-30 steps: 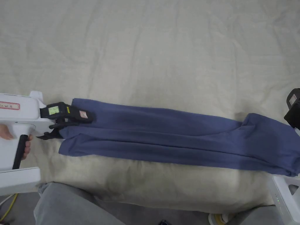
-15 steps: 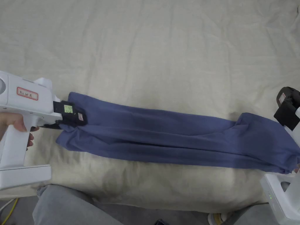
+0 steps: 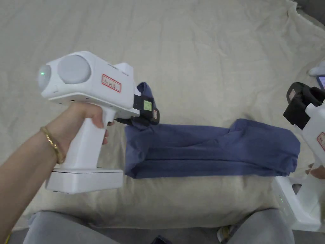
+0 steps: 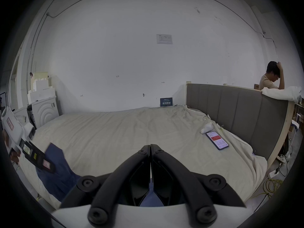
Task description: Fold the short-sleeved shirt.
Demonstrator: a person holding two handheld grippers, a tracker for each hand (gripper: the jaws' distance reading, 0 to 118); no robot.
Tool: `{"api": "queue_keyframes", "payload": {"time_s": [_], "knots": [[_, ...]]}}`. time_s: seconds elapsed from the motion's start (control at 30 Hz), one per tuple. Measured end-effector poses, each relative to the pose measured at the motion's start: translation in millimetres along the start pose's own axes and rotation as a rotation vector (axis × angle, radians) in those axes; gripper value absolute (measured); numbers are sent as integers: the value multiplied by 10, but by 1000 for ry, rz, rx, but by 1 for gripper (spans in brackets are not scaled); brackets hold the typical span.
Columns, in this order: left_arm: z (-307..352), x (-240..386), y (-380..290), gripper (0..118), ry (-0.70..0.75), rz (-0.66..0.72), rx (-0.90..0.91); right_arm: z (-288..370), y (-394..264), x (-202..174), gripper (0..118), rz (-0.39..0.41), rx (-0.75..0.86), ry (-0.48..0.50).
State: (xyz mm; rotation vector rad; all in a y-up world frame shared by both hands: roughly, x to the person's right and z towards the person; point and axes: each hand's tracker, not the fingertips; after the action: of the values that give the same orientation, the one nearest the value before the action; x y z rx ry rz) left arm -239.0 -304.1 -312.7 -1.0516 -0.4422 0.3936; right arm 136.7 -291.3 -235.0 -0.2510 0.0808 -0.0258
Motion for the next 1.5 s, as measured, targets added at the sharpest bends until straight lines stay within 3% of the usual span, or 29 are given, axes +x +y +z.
{"api": "queue_keyframes", "payload": {"time_s": [0.1, 0.27, 0.3, 0.43, 0.47, 0.6, 0.7, 0.77, 0.8, 0.9, 0.93, 0.97, 1.13, 1.5], "knots": [[-494, 289, -15, 6, -15, -6, -78, 36, -23, 102, 0, -10, -4, -26], [-1242, 463, -113, 8, 133, -6, -150, 104, -71, 254, 0, -37, -6, -57], [-1333, 490, -140, 15, 155, 6, -152, 112, -75, 275, 0, -39, -8, -61], [-1521, 571, -173, 104, 166, -4, -169, 136, -94, 325, 0, -36, -16, -76], [-1497, 603, -161, 113, 150, -13, -170, 143, -96, 332, 0, -36, -17, -78], [-1134, 638, -7, 116, 58, -39, -96, 163, -103, 347, 0, -43, -16, -79], [-850, 571, 92, 116, 123, -34, -41, 182, -104, 346, 0, -51, -12, -76], [-683, 492, 96, 113, 180, -59, 38, 204, -105, 335, 0, -57, -9, -73], [-639, 467, 83, 103, 220, -63, 67, 218, -100, 330, 0, -59, -8, -71], [-661, 402, -66, 25, 334, -75, 155, 254, -90, 312, 0, -57, -4, -66], [-709, 397, -147, 8, 355, -83, 166, 268, -85, 313, 0, -55, -1, -67], [-778, 398, -247, 1, 335, -90, 163, 285, -76, 321, 0, -55, 2, -67], [-1120, 573, -660, 0, 302, -86, 175, 332, -57, 378, 0, -64, 15, -80], [-1745, 1230, -1282, 0, 332, -395, 114, 397, -120, 537, 0, -76, -4, -110]]}}
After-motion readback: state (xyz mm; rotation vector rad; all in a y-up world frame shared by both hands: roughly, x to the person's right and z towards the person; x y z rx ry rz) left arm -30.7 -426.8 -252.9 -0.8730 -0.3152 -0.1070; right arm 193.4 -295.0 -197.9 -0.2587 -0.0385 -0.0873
